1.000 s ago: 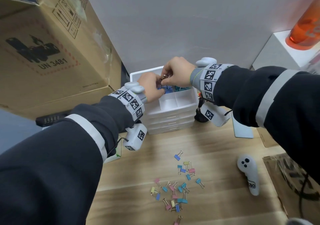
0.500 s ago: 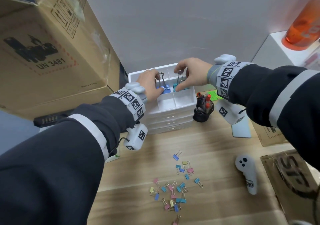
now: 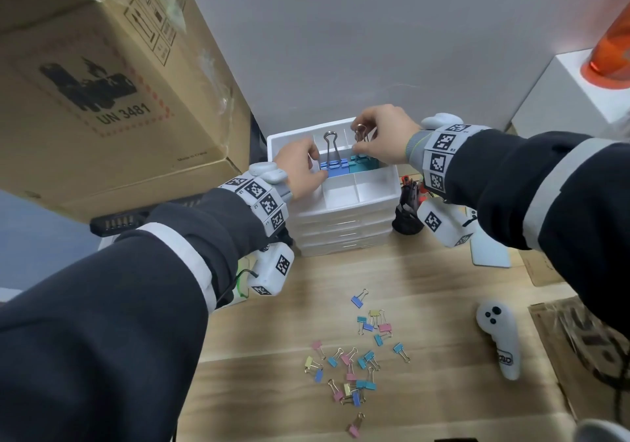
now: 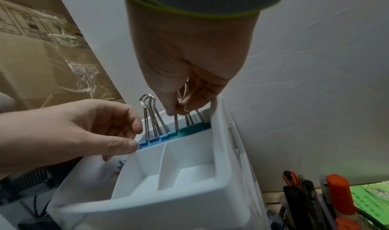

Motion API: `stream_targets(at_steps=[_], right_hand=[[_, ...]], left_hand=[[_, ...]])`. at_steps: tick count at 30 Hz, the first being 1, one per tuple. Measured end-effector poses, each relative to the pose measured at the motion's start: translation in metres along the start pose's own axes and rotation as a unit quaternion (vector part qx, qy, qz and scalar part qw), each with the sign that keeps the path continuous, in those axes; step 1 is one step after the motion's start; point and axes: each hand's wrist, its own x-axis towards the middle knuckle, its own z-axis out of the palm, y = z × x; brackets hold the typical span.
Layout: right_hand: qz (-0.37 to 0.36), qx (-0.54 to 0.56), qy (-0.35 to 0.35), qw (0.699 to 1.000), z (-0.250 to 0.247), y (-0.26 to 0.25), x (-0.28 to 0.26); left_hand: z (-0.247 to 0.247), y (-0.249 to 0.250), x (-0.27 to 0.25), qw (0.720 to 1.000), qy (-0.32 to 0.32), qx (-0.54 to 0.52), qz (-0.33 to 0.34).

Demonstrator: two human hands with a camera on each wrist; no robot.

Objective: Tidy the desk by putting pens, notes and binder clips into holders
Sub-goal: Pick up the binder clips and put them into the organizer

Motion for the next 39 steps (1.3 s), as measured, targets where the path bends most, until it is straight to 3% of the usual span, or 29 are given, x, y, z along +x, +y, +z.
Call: stream_targets(at_steps=[7,13,15,19,25,27,29,32,34,39], right_hand=[[-0.016,-0.025,-0.001,1.000,0.000,0.001,-0.014],[-0.055,0.025,0.120,0.991,-0.004,0.001,-0.038],[-0.056,0.043,0.121,0.990,-0.005,-0.003,-0.051],[-0.051,0.074,0.084,0.992,0.009,-0.004,-0.082],[-0.039,0.054,0.034,0.997,0.057,0.018,-0.127],[-0.019,0.036,-0.022,0.999,0.081,0.034,-0.144],[0.024,-0.002,-0.133,0.991,0.101,0.048,-0.159],[0.082,-0.085,-0.307,0.944,0.128,0.072,-0.187],[0.087,-0.145,-0.342,0.924,0.147,0.087,-0.207],[0.116,-0.180,-0.328,0.920,0.184,0.110,-0.237]], left_hand=[[-0.007,0.000,-0.020,1.000,-0.023,0.003,-0.005],[-0.013,-0.003,-0.046,0.999,-0.025,0.020,0.002],[-0.010,-0.006,-0.057,0.999,-0.033,0.028,0.002],[0.005,-0.014,-0.084,0.997,-0.070,0.027,-0.005],[0.031,-0.024,-0.121,0.999,-0.036,0.001,0.007],[0.048,-0.033,-0.136,0.998,-0.065,-0.004,-0.003],[0.063,-0.041,-0.150,0.994,-0.106,0.007,-0.011],[0.092,-0.053,-0.172,0.984,-0.178,0.027,0.007],[0.113,-0.056,-0.188,0.976,-0.215,0.029,0.027],[0.156,-0.046,-0.215,0.952,-0.300,0.039,0.039]])
